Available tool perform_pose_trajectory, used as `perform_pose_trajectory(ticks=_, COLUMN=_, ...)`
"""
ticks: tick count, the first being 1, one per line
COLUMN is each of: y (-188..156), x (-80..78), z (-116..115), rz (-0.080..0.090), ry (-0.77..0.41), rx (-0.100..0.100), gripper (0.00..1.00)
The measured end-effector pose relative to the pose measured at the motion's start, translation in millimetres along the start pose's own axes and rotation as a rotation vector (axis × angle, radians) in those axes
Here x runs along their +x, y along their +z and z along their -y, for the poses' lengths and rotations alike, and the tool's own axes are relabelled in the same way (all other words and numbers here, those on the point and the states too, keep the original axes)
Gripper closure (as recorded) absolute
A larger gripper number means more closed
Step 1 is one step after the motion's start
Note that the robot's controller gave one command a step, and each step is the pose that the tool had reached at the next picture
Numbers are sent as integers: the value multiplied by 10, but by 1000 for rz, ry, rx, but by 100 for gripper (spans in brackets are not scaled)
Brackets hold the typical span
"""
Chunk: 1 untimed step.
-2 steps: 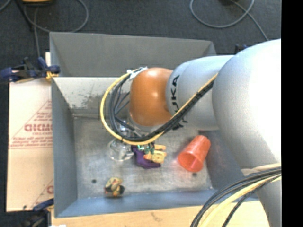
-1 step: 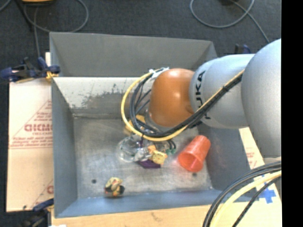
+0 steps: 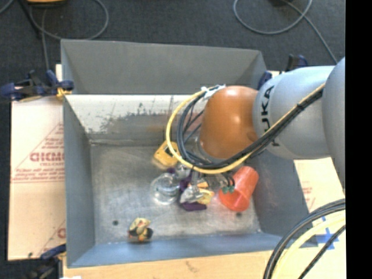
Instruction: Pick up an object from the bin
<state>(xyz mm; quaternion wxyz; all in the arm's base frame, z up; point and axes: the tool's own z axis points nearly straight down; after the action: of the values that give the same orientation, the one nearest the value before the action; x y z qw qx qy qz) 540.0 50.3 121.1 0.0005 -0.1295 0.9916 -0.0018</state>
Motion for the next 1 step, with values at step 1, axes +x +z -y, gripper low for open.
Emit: perform_pose_trajectory(ticks=1, y=413, x=583, z=313, rz=6, ry=-111, rx=-4, gripper=100)
